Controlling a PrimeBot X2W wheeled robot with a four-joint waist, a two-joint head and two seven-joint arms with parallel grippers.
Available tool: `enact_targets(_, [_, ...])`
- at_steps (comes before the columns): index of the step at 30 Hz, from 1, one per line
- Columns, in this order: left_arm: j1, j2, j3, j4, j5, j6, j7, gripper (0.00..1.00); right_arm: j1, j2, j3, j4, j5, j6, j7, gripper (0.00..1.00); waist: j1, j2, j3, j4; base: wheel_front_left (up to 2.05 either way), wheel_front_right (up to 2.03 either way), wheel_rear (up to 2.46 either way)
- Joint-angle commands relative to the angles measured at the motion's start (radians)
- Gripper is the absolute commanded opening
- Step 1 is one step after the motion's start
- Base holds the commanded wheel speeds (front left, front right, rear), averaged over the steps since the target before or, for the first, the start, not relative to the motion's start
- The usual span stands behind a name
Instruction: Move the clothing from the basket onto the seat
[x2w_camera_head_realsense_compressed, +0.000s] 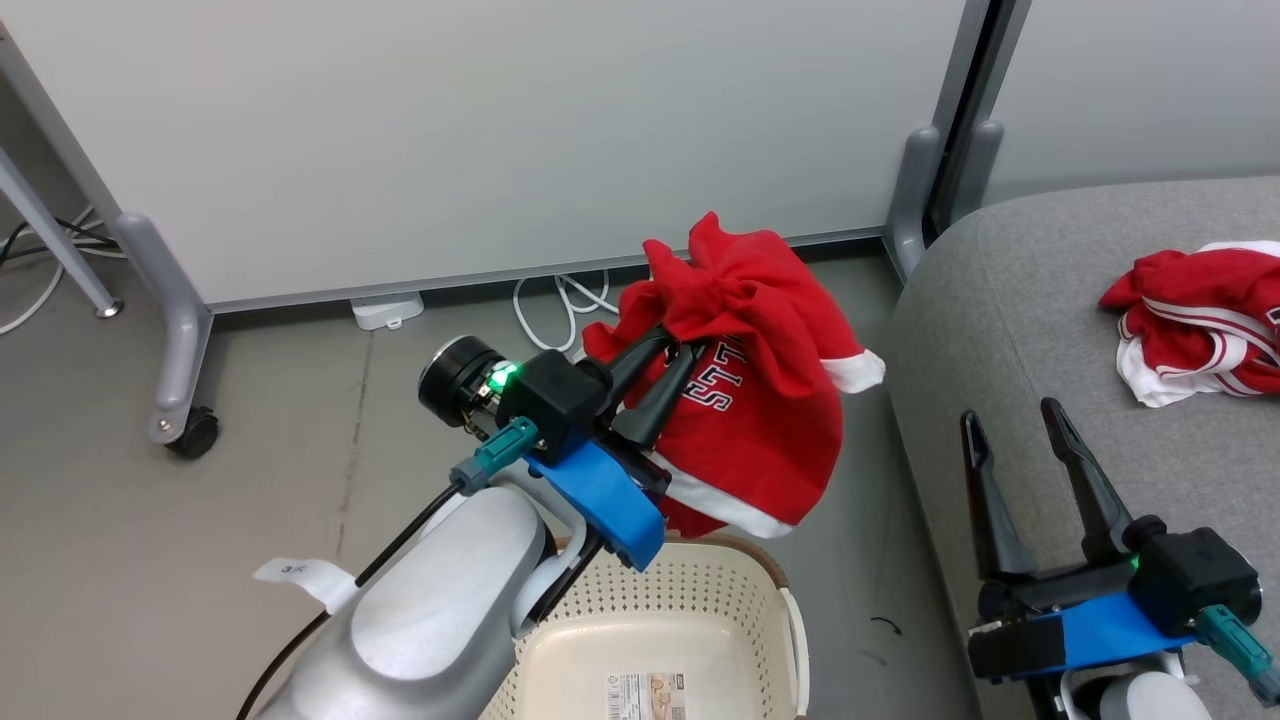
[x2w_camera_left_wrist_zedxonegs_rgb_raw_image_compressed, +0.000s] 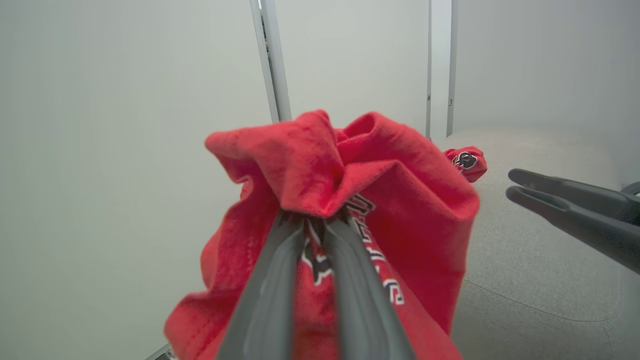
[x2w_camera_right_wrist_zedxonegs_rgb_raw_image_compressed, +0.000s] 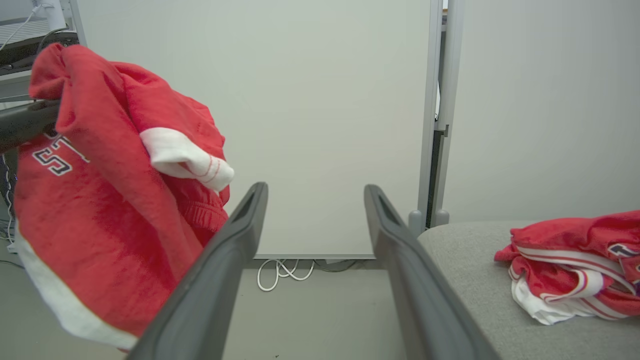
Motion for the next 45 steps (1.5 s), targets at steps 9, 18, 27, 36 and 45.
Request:
enact_targets(9, [-0.036, 0.013, -0.026, -0.015, -0.007, -0.002, 0.0, 0.0, 0.003, -0.016, 0.048, -0.02, -0.018, 0.001, 0.0, 1.0, 0.0001, -0.0001, 0.007, 0.002, 0.0, 0.0, 0.0])
enact_targets(18, [-0.05, 0.016, -0.029, -0.012, -0.005, -0.002, -0.003, 0.0, -0.032, -0.067, 0.162, -0.017, 0.007, 0.001, 0.0, 1.0, 0.0001, -0.0001, 0.016, 0.011, 0.0, 0.0, 0.0])
enact_targets(27, [-0.062, -0.001, -0.044, -0.021, 0.009, -0.001, -0.006, 0.0, -0.152, -0.113, 0.305, 0.051, 0.05, 0.001, 0.0, 1.0, 0.0001, -0.0001, 0.035, 0.029, 0.0, 0.0, 0.0])
enact_targets(36, [-0.073, -0.021, -0.07, -0.03, 0.018, -0.001, -0.007, 0.0, -0.27, -0.146, 0.417, 0.168, 0.114, 0.001, -0.001, 1.0, 0.0001, -0.0001, 0.044, 0.052, 0.0, 0.0, 0.0])
enact_targets(45, [-0.061, -0.025, -0.083, -0.027, 0.013, -0.002, -0.008, 0.0, -0.276, -0.142, 0.45, 0.193, 0.149, 0.001, 0.0, 0.0, 0.0001, -0.0001, 0.045, 0.062, 0.0, 0.0, 0.0])
